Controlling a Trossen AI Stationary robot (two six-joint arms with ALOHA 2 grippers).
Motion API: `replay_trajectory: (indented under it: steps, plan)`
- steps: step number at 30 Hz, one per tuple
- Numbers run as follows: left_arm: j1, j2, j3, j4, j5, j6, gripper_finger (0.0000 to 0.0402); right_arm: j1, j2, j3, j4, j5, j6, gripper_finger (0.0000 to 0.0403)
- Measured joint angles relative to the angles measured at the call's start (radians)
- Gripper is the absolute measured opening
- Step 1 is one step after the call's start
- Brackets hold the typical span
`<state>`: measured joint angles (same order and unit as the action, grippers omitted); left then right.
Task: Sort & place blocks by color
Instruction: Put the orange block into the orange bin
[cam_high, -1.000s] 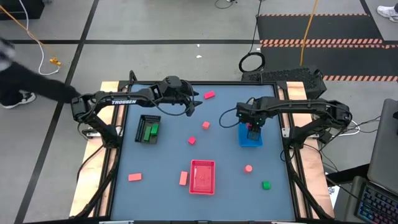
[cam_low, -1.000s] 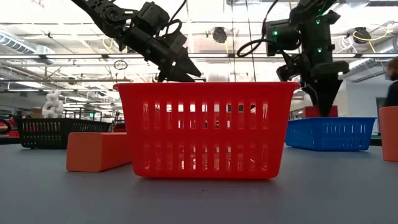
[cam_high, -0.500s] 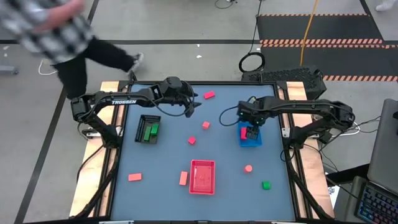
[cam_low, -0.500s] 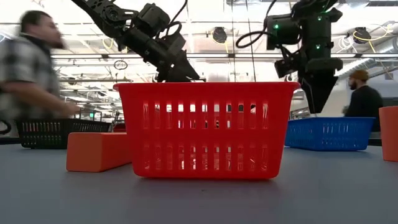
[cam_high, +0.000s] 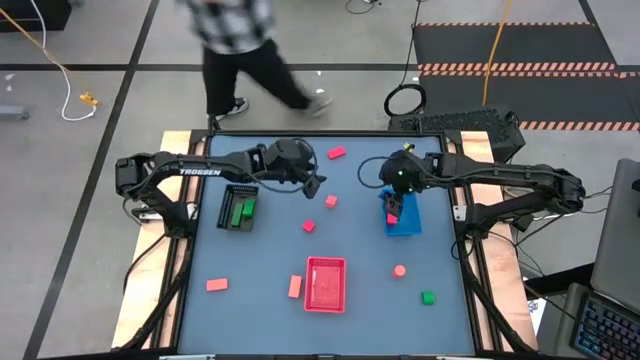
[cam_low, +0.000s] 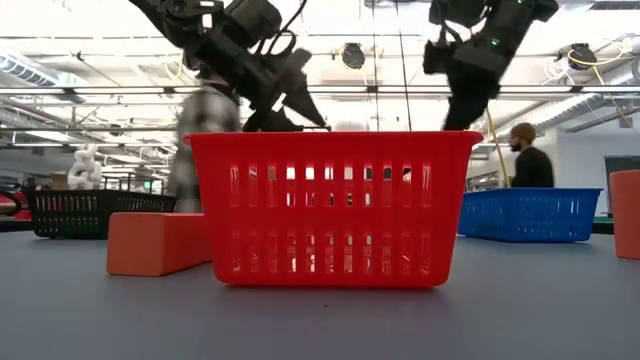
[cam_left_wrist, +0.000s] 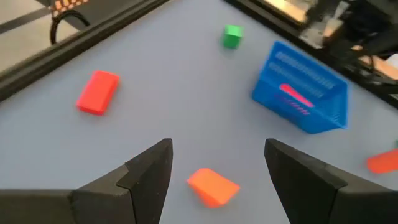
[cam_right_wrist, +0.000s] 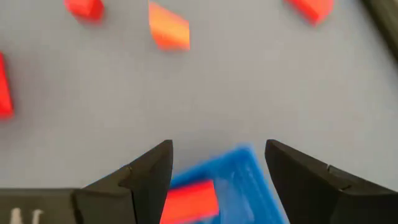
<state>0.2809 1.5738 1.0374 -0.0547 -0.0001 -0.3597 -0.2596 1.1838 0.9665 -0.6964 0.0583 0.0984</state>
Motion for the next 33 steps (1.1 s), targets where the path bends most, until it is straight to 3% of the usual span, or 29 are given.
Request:
replay_trajectory:
  steps: [3, 8, 10, 13, 20, 33]
  plan:
    - [-0.071, 0.0, 0.001, 0.004, -0.098, -0.026, 0.0255, 0.0, -0.007, 0.0, 0.107, 0.065, -0.051, 0.0248]
    - [-0.189, 0.013, 0.002, 0.01, -0.38, -0.099, 0.0255, -0.001, -0.01, 0.0, 0.293, 0.271, -0.126, 0.0248]
    - [-0.226, 0.034, 0.003, 0.009, -0.45, -0.113, 0.0255, -0.001, -0.009, 0.0, 0.362, 0.322, -0.144, 0.0248]
    - [-0.258, 0.081, 0.003, 0.04, -0.45, -0.188, 0.0255, -0.001, -0.01, 0.0, 0.422, 0.345, -0.149, 0.0248]
    - [-0.238, 0.198, 0.015, 0.028, -0.344, -0.345, 0.0255, -0.001, -0.009, -0.032, 0.446, 0.334, -0.156, 0.0248]
    - [-0.226, 0.462, 0.435, -0.422, -0.363, -0.361, 0.0255, -0.007, -0.093, -0.044, 0.525, 0.336, -0.246, 0.0248]
